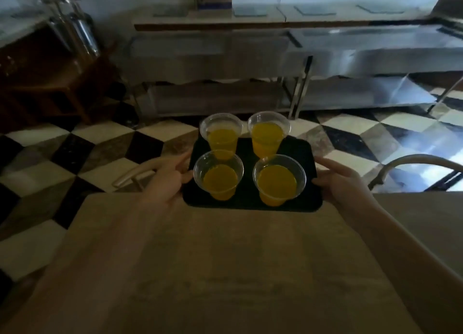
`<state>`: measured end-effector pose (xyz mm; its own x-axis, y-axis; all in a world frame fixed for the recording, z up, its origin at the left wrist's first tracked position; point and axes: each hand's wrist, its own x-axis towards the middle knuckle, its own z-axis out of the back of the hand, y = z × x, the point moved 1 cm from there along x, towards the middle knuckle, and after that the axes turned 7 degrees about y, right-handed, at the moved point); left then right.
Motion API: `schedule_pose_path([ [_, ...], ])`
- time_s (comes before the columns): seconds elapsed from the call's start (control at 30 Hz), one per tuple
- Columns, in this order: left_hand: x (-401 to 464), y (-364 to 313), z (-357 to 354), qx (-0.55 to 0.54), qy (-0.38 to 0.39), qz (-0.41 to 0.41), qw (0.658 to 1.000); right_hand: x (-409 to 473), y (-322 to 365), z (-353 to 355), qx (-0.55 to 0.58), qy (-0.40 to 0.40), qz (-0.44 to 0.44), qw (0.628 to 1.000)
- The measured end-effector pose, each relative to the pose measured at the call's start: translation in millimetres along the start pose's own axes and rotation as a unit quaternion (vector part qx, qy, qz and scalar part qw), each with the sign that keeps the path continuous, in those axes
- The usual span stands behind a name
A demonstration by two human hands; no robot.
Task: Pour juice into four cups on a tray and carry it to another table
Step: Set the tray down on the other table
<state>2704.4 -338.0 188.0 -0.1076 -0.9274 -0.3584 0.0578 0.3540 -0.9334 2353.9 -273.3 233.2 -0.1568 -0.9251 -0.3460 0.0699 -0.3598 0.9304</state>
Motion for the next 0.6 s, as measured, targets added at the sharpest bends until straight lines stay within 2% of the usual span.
schedule_pose_path([
  [0.13, -10, 52, 0, 0.03, -0.048, 0.017, 0.998, 9, -47, -6, -0.001, 0.025, -0.033, 0.999],
  [0.4, -47, 149, -2, -0.009, -0.065, 0.123, 0.99, 0, -134, -23, 0.01, 0.05, -0.13, 0.99],
  [0.6, -84, 207, -9, -0.014, -0.062, 0.171, 0.983, -22, -195, -27, 0.013, 0.06, -0.183, 0.981],
])
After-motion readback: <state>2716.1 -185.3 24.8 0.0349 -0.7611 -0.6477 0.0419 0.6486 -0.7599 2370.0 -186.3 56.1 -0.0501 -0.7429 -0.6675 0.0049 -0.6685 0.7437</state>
